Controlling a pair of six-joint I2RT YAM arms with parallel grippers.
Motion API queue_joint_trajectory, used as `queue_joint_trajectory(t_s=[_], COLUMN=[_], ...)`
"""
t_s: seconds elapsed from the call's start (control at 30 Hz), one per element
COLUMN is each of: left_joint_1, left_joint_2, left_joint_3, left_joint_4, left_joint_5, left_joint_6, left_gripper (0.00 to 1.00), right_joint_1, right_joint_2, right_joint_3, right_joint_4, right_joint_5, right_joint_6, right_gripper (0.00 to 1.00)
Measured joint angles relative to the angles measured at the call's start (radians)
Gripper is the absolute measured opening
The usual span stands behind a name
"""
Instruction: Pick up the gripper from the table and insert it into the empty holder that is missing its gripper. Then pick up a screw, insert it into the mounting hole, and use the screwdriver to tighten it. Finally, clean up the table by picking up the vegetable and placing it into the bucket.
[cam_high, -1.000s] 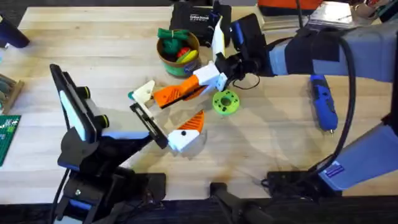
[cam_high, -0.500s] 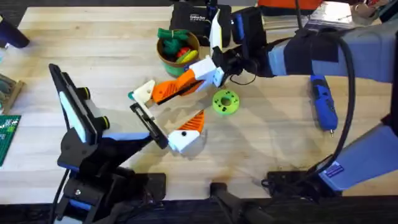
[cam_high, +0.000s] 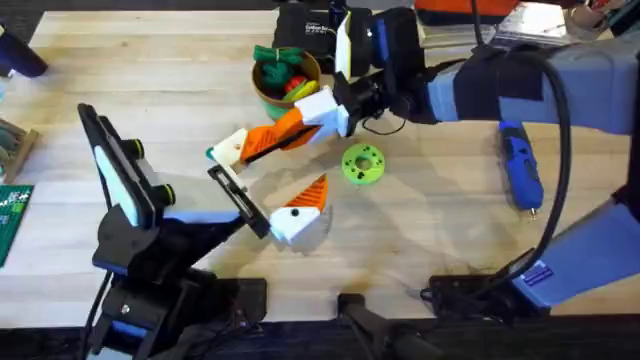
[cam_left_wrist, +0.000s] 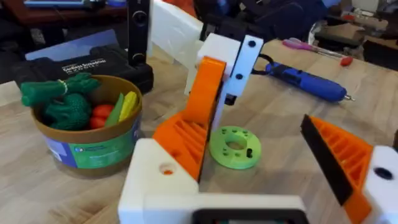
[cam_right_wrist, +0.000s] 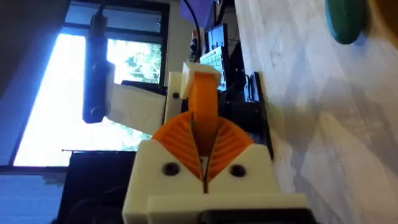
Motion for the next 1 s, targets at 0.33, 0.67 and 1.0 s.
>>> queue_joint_trajectory(t_s=[0.33,0.67,1.0], left_joint_1=[0.002,0.008,0.011], left_joint_2=[0.0,0.0,0.0], left_joint_3=[0.0,0.0,0.0], left_joint_4=[0.0,0.0,0.001], left_joint_5=[-0.021,-0.053,-0.074], left_joint_6=[0.004,0.003,0.005], left_gripper=[0.985,0.985,0.986], right_joint_1=[0.009,0.02,0.03], right_joint_2=[0.012,0.103,0.16], right_joint_3=[0.024,0.115,0.187], right_joint_4=[0.013,0.014,0.014], right_joint_5=[0.005,-0.057,-0.081], right_joint_6=[0.005,0.016,0.031], right_gripper=[0.011,0.01,0.01])
